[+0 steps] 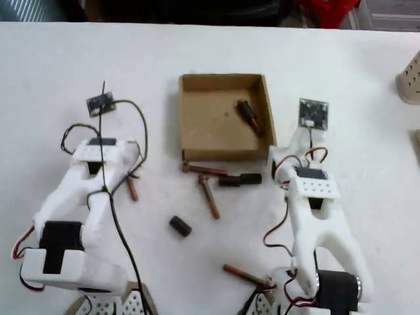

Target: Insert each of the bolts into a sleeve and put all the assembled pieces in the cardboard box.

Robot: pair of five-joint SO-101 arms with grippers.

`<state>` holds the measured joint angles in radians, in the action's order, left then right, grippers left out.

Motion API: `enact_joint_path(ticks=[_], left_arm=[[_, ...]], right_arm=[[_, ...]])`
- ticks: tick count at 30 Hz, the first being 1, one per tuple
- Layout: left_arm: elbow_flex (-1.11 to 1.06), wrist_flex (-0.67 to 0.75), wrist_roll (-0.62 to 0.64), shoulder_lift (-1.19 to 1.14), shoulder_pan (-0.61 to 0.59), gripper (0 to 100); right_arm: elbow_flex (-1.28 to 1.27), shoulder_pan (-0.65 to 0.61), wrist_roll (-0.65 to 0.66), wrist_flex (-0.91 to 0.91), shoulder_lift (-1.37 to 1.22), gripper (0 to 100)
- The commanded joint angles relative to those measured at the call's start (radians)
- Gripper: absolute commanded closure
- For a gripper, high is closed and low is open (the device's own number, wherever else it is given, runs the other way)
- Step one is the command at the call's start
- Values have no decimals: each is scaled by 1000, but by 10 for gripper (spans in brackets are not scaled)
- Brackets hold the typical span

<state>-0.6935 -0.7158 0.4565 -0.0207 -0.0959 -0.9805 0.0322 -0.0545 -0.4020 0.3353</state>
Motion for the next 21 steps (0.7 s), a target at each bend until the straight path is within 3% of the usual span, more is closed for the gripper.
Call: enact_joint_path(ticks=[1, 5, 12, 16, 21], left_arm=[[31, 28, -9, 4, -5, 973], [31, 29, -9, 4, -5, 973], [32, 29, -9, 2, -5, 973], [32, 29, -9, 2, -5, 973], [31, 29, -9, 4, -5, 973]], right_arm=[[-46, 70, -8, 148, 77, 982], [-207, 142, 3, 446, 127, 982], [-407, 220, 206, 874, 159, 982], [-468, 206, 222, 1018, 151, 982], [-566, 94, 216, 1176, 157, 982]])
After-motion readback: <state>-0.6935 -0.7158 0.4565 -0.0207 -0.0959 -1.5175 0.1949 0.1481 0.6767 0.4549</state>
